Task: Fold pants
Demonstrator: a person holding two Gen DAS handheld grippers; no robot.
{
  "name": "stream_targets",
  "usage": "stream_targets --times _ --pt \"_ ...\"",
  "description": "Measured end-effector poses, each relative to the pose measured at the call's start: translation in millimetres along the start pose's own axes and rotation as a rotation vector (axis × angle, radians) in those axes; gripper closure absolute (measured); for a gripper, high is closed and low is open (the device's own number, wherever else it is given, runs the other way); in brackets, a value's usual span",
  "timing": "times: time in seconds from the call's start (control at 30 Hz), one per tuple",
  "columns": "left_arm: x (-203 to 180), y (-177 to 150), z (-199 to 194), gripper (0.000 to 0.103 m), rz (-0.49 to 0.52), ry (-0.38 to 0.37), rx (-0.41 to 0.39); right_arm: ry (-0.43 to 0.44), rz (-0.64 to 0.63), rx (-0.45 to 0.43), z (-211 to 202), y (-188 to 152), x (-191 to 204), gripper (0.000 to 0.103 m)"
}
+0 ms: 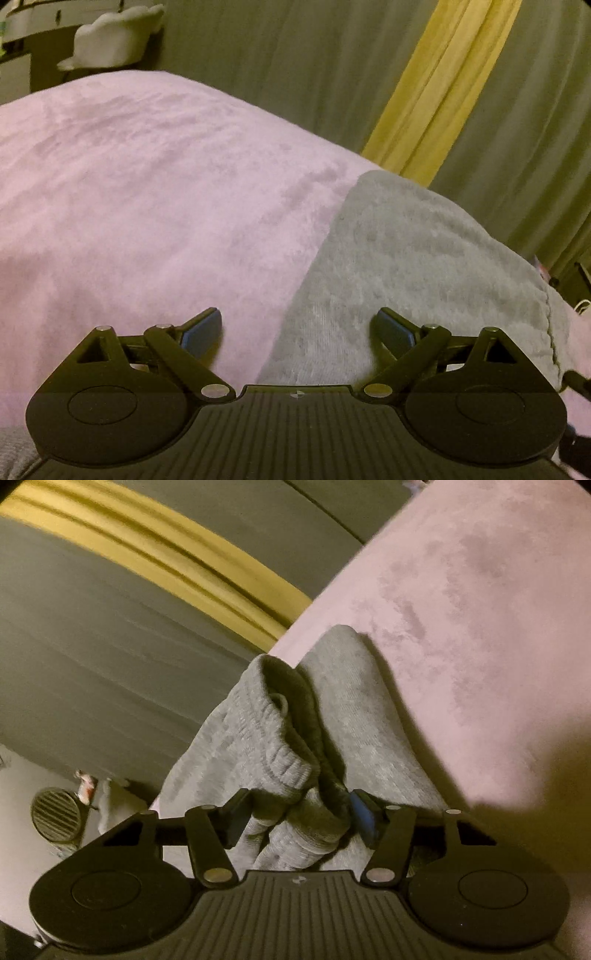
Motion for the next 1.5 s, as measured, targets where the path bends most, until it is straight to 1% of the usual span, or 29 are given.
stream_targets --times 0.07,0.13,0.2,0.3,0.47,0.53,0.57,0.6,0.83,0.87,0.9,0.97,1.0,1.07,1.13,1.17,1.23,1.33,1.37,1.43,1.5 --pt "6 0 -5 0.007 -0.01 0.01 0.014 -0.01 0.041 0.0 -3 0 -4 0.045" --pt "5 -2 -1 0.007 -0.022 0.012 0.033 -0.024 0.022 0.008 -9 -3 1 0.042" --pt "6 -3 4 0.007 -0.029 0.009 0.043 -0.035 -0.013 0.023 -10 -7 6 0.034" --pt "5 -5 8 0.007 -0.036 0.003 0.051 -0.023 -0.041 0.028 -8 -11 8 0.026" --pt "6 -5 11 0.006 -0.052 -0.003 0.058 -0.023 -0.005 0.025 5 -8 8 0.018" --pt "6 -5 12 0.006 -0.06 -0.003 0.058 -0.016 0.008 0.029 11 -6 8 0.013" --pt "7 -5 12 0.006 -0.064 -0.005 0.057 -0.008 0.021 0.031 13 -6 9 0.007" --pt "7 -6 12 0.006 -0.067 -0.004 0.056 0.002 0.033 0.03 15 -5 10 0.004" --pt "7 -6 16 0.005 -0.082 -0.004 0.059 0.001 0.027 0.069 27 1 18 0.005" --pt "7 -6 16 0.004 -0.086 -0.004 0.061 0.004 0.026 0.074 27 2 18 0.007" --pt "8 -6 16 0.004 -0.089 -0.004 0.062 0.005 0.02 0.081 27 2 17 0.013" --pt "8 -6 16 0.004 -0.09 -0.003 0.063 0.011 0.006 0.104 25 5 14 0.021" --pt "8 -6 17 0.004 -0.09 -0.004 0.063 0.025 0.016 0.12 24 8 11 0.022" --pt "7 -6 17 0.004 -0.091 -0.004 0.063 0.074 0.083 0.155 25 17 3 0.022" --pt "7 -7 17 0.003 -0.091 -0.002 0.065 0.104 0.144 0.185 27 25 -2 0.022" --pt "7 -7 17 0.003 -0.091 0.0 0.065 0.11 0.153 0.196 29 27 -2 0.021" --pt "6 -7 18 0.003 -0.088 0.003 0.065 0.101 0.126 0.229 37 31 2 0.021" --pt "6 -8 18 0.003 -0.084 0.005 0.063 0.076 0.065 0.272 50 29 8 0.018" --pt "6 -8 18 0.003 -0.084 0.005 0.062 0.072 0.047 0.285 54 29 12 0.015" --pt "6 -8 18 0.003 -0.082 0.004 0.063 0.069 0.018 0.306 59 28 18 0.014" --pt "6 -8 18 0.003 -0.08 0.003 0.062 0.092 0.012 0.32 60 30 24 0.015"
Point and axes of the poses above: each gripper's, at about its wrist camera, not at the fingertips, and z roughly the way its jaws point, x to its left, y to its top, the point moved 4 cm from there along z, roughly the way its jaws point, and after that the axes turned 8 degrees about -x, right-handed, at the moved point
